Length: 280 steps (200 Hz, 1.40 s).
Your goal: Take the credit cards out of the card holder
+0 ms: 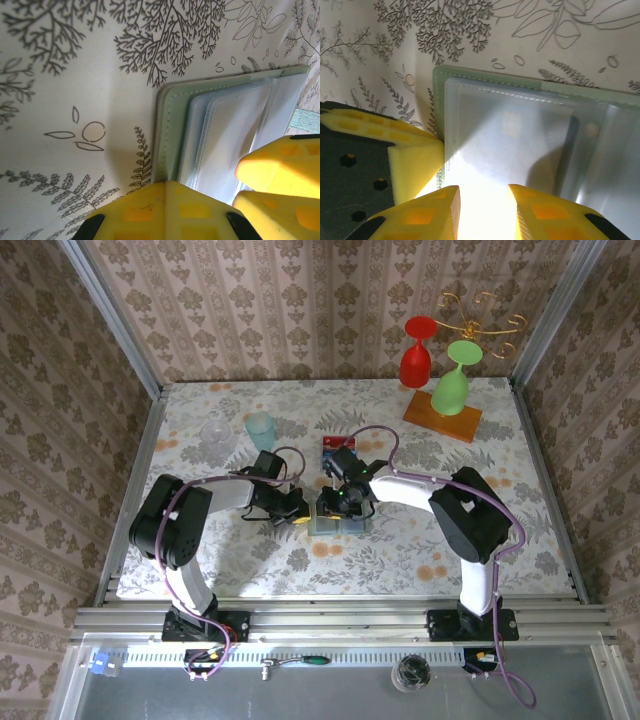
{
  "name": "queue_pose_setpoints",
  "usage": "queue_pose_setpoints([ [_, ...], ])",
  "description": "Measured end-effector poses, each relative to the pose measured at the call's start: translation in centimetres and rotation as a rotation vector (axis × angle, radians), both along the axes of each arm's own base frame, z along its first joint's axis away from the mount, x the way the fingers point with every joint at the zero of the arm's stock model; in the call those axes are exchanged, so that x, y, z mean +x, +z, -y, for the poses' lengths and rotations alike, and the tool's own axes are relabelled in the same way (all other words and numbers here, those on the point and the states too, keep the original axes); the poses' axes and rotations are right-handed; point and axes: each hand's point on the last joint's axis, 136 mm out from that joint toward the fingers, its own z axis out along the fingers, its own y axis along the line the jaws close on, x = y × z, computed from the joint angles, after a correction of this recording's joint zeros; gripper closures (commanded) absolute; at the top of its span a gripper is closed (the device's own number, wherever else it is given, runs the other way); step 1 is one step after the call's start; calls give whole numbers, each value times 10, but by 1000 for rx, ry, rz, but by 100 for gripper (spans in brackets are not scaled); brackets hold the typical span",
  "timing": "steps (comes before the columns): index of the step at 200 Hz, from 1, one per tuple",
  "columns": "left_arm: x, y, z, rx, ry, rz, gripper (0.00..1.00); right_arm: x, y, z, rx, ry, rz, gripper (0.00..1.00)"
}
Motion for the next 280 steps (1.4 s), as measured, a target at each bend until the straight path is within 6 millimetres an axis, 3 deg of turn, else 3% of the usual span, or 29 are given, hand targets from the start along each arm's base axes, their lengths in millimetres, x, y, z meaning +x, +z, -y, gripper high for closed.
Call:
queue_pose_setpoints([
  [93,0,0,0,-2,1,-2,100,0,-10,19,-19,-34,-30,70],
  [194,2,8,-5,24,14,5,100,1,-10,24,119,-67,-41,71],
  [241,14,31,10,-12,19,52,96,1,-10,25,171,-79,-53,71],
  [280,11,35,25,-41,10,50,92,1,-10,26,214,-87,-57,71],
])
